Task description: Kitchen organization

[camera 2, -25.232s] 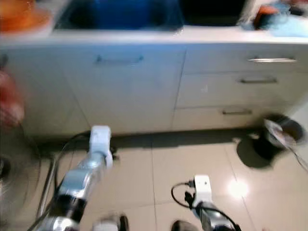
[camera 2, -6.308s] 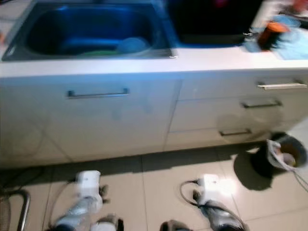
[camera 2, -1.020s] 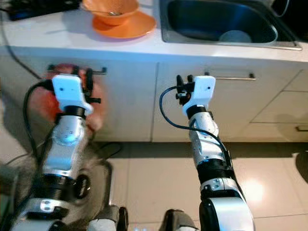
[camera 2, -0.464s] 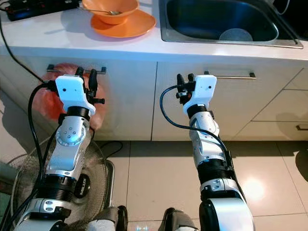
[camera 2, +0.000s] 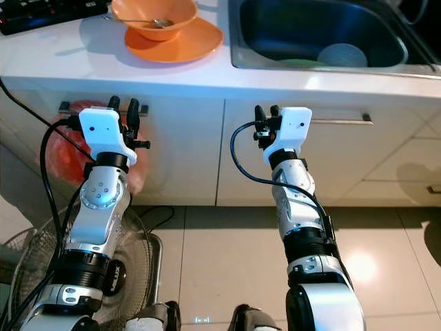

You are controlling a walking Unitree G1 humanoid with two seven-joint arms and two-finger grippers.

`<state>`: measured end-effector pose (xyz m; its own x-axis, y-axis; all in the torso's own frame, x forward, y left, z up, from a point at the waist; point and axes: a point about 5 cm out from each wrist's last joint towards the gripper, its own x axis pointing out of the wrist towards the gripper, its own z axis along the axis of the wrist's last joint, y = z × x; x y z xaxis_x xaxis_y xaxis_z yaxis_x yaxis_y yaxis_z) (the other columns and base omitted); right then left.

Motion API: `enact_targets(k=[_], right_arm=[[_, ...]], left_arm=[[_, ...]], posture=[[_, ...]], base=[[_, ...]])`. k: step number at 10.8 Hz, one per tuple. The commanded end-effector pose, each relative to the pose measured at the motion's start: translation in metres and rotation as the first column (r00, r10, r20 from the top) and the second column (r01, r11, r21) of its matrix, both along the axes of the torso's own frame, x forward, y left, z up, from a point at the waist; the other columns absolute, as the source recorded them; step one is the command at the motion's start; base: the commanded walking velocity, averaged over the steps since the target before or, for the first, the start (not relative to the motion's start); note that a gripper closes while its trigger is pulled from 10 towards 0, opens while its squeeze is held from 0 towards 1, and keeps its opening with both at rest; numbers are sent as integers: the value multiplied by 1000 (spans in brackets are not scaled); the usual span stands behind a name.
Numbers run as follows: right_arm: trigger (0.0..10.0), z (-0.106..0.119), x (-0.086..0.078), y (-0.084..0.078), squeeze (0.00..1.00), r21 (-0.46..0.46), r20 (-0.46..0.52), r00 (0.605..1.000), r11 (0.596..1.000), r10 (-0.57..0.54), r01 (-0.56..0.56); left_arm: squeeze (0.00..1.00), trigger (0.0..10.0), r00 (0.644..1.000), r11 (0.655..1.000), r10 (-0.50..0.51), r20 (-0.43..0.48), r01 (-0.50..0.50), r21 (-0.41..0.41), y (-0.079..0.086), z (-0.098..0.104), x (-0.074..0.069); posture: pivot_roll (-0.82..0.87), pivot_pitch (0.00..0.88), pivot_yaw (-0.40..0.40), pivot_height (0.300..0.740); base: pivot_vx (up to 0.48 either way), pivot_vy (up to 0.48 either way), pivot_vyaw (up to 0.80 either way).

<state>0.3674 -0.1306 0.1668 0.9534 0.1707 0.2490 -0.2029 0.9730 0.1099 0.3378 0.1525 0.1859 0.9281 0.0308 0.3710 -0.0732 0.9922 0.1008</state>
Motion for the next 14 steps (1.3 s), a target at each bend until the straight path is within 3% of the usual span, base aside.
enact_targets(k=[1,14], right_arm=[[10000,1,0,-3,0,9,-3,1000,1000,-9,9],[10000,0,0,-3,0,31,-5,1000,1000,-6,6]], left_arm=[[0,10000,1000,1000,-16,12,16,3,-2,2,0],[0,10000,1000,1000,-7,29,7,3,-1,4,-2]], posture=[[76,155,-60,723],[79,160,-65,723]], base=[[379,0,0],[459,0,-62]])
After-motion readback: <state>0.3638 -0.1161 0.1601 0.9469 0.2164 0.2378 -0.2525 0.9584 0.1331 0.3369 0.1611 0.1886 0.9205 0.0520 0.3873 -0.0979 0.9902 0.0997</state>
